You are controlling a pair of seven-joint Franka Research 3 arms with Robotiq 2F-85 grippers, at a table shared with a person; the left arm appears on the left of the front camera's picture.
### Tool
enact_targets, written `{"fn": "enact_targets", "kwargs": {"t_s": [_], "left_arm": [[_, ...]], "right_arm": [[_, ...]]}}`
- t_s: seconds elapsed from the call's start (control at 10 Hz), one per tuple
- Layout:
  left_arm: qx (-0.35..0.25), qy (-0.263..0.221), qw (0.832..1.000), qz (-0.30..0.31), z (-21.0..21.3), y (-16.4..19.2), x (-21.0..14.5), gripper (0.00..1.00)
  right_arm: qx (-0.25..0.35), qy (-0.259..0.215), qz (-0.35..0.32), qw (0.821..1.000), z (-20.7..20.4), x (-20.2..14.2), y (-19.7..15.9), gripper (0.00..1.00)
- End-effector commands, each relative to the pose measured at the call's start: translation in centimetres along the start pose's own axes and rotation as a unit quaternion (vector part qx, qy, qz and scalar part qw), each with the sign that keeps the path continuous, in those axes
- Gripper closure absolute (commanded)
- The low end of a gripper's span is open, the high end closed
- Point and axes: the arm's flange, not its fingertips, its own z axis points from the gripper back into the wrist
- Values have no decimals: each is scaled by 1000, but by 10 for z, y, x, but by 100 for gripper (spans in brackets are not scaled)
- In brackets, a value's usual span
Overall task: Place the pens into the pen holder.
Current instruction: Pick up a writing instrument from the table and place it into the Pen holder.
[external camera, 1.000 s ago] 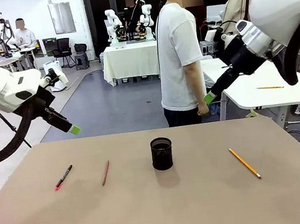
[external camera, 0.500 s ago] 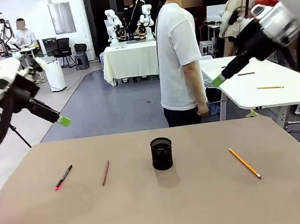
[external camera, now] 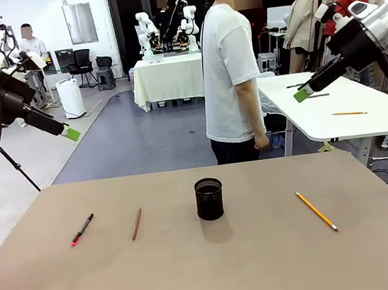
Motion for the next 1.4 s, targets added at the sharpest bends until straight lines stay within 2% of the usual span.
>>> {"fn": "enact_targets", "kwargs": {"t_s": [0.0, 0.3, 0.4, 1.3], "left_arm": [[2, 9, 1000, -15, 1, 8, 3, 0], [-5, 8, 1000, -9, -3, 16, -11, 0], [4, 16, 1000, -4, -2, 10, -2, 0], [9, 23, 1000, -6, -4, 9, -2, 0]], "right_arm": [[-2, -3, 26, 1000, 2, 2, -10, 0], [-10, 0, 42, 999, 2, 1, -10, 0], [-9, 8, 18, 1000, 1, -4, -10, 0], [-9, 8, 18, 1000, 1, -4, -10, 0]]}}
